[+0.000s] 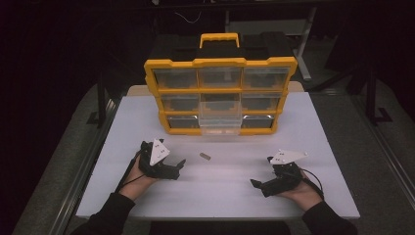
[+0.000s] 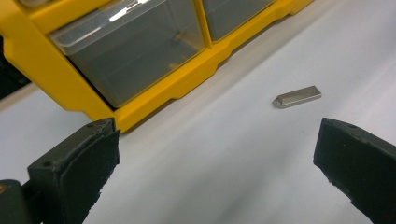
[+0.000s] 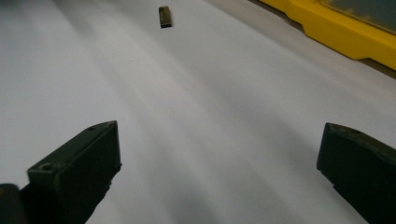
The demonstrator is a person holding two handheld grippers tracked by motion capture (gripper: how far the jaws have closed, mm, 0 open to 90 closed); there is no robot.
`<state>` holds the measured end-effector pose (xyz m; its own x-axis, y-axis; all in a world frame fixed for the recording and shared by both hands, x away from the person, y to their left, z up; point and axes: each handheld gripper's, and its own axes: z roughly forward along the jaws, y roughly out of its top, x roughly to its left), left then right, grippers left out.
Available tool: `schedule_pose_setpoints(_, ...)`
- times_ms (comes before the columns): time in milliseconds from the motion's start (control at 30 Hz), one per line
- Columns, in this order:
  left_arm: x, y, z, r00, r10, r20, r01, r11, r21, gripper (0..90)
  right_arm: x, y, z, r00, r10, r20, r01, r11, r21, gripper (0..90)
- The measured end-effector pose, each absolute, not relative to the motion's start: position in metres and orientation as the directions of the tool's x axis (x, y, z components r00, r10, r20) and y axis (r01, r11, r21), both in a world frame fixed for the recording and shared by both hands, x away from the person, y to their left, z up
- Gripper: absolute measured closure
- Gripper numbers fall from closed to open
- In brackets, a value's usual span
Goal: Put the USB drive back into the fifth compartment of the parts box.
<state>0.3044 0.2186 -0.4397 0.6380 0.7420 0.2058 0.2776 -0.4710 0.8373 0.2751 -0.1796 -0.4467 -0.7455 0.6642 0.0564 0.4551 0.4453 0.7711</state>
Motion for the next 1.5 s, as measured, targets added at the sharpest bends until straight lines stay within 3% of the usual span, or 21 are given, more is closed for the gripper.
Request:
schedule_pose_setpoints(200,0.308,0.227,-0.438,0.650,0.756,0.074,0.341,-0.377,0.861,0.0,0.275,-0.180,-0.447,-0.746,0.664,0.056,0.455,0.446,0.771,0.0)
schedule_pose_setpoints(367,0.308,0.234,-0.437,0.663,0.748,0.019,0.366,-0.346,0.864,0.0,0.275,-0.180,-0.447,-0.745,0.664,0.057,0.455,0.445,0.771,0.0)
schedule_pose_setpoints(800,0.293,0.257,-0.440,0.713,0.701,0.037,0.297,-0.349,0.889,0.0,0.275,-0.180,-0.447,-0.748,0.661,0.058,0.455,0.447,0.770,0.0)
schedule_pose_setpoints(1500,0.291,0.264,-0.448,0.707,0.707,-0.011,0.321,-0.307,0.896,0.0,0.281,-0.167,-0.432,-0.776,0.622,0.106,0.468,0.454,0.758,0.0)
